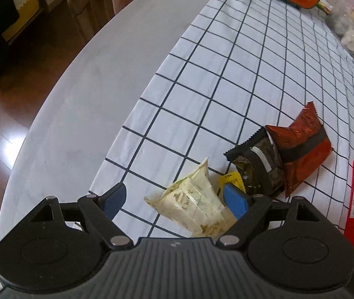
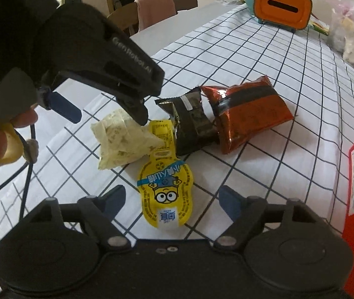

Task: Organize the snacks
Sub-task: 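Grasp the cream packet with the left gripper while the right gripper grasps the yellow Minion snack, then carry the cream packet and yellow Minion snack with both grippers into the box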

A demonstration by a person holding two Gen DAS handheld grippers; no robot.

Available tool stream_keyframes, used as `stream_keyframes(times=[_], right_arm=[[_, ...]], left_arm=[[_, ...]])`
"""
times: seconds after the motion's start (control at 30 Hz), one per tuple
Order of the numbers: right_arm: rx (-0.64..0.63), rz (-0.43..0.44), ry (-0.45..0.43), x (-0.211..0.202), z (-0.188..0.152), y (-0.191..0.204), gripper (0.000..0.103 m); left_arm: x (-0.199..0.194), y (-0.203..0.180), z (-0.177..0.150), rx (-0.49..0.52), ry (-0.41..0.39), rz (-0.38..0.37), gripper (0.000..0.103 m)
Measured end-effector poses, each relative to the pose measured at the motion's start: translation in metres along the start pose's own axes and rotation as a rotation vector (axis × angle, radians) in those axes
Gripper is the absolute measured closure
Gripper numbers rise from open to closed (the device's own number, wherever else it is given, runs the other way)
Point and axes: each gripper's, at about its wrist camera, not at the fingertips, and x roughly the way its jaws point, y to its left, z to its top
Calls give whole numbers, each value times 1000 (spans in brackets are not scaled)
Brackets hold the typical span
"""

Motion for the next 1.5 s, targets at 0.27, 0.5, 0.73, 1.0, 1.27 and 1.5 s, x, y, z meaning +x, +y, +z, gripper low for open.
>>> stream_keyframes(times=[0.27,0.5,0.73,1.0,1.27,1.5], right_arm=[[-39,-22,6,11,0,9,36],[-64,-25,-16,8,-2,17,51],[-62,-24,-24,5,-7,18,52],[-8,2,-37,-13,-19,13,52],[54,15,-65,-40,-32,-1,52],[121,23,-82,-65,-42,-18,52]], left_arm=[[11,3,-3,-18,32,-14,19],[10,4,-12,2,35,-25,43],[5,3,-22,45,8,-42,56],[-5,1,-34,89,-16,-67,67],[-11,3,-46,130,-33,-70,70],[-26,-1,-57,158,-52,-94,70]])
